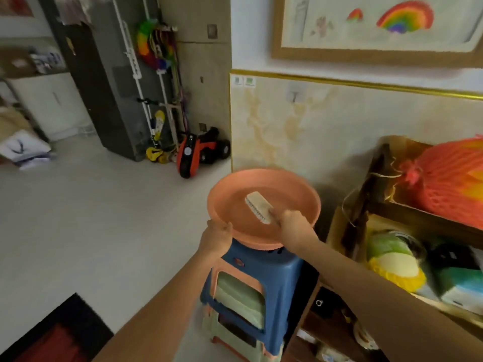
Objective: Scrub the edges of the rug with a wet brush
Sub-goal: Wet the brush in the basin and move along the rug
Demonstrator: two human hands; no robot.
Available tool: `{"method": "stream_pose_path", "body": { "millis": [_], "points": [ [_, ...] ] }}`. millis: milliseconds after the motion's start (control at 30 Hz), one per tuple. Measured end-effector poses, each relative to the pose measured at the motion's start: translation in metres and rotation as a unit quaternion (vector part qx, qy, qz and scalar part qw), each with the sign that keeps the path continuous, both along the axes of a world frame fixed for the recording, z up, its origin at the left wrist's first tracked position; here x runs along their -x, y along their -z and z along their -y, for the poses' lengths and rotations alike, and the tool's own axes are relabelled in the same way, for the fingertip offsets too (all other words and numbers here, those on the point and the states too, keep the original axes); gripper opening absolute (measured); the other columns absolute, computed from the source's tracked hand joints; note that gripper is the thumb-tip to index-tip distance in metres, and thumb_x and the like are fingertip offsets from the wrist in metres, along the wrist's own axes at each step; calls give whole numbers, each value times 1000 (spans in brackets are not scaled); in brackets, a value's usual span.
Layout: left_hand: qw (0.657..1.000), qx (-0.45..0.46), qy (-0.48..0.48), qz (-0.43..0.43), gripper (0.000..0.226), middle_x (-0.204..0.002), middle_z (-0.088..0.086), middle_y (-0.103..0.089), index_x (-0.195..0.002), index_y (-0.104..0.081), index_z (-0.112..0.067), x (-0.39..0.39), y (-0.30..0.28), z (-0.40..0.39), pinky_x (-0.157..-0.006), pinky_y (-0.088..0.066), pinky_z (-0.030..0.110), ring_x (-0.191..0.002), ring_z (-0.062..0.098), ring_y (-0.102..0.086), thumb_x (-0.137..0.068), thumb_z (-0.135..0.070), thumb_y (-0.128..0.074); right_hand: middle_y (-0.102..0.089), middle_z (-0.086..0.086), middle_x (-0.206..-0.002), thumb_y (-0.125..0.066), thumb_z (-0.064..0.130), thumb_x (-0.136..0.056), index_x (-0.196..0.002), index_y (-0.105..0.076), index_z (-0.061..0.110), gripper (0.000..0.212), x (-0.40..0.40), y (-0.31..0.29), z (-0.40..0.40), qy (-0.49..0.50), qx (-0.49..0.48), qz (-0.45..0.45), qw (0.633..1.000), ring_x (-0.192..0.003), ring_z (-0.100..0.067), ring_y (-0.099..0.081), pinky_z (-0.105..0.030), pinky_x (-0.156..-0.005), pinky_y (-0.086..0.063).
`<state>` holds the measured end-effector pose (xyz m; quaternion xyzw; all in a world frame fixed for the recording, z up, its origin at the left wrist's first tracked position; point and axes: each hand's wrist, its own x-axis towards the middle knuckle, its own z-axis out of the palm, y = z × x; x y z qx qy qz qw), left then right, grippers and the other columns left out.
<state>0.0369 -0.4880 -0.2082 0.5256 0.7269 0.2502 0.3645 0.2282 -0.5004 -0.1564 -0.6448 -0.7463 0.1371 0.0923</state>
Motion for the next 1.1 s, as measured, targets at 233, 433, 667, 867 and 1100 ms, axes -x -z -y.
{"method": "stream_pose_path", "body": {
  "millis": [233, 433, 667, 867, 1100],
  "points": [
    [993, 5, -116, 37, 38, -96, 12, -71, -115, -57, -6, -10, 31, -21, -74, -61, 43, -75, 25, -72, -91, -36, -58, -61, -15, -106, -37, 10, -95, -127, -54, 12, 36, -6, 45, -85, -138, 30, 78, 987, -95, -34, -63, -35, -71, -45],
    [989, -9, -149, 10, 13, -94, 9, -70, -101, -55, -16, -31, 4, -4, -77, -60, 42, -77, 27, -71, -97, -29, -52, -61, -19, -109, -34, 23, -100, -124, -55, 9, 35, -12, 54, -96, -199, 66, 77, 975, -101, -35, -60, -40, -84, -47],
    [983, 13, -177, -41, 26, -92, 8, -72, -106, -61, -13, -40, 1, -1, -78, -60, 44, -74, 27, -71, -95, -33, -48, -65, -18, -110, -34, 5, -96, -117, -60, 6, 33, -12, 46, -92, -209, 99, 87, 969, -100, -34, -63, -36, -81, -48],
    [981, 20, -190, -23, 20, -92, 14, -73, -100, -64, -6, -45, -5, 0, -75, -60, 42, -77, 29, -72, -93, -19, -51, -70, -17, -87, -59, 7, -88, -98, -67, 0, 14, -19, 30, -104, -138, 133, -41, 981, -76, -30, -68, -32, -57, -50],
    [985, 49, -136, -90, 37, -71, 3, -58, -61, -38, -19, -42, -18, 6, -83, -57, 40, -89, 35, -70, -95, -17, -54, -65, 7, -73, -57, 10, -94, -115, -70, 18, 26, -39, -31, -103, -165, 8, -220, 961, -47, -4, -48, -14, -41, -38]
  ]
}}
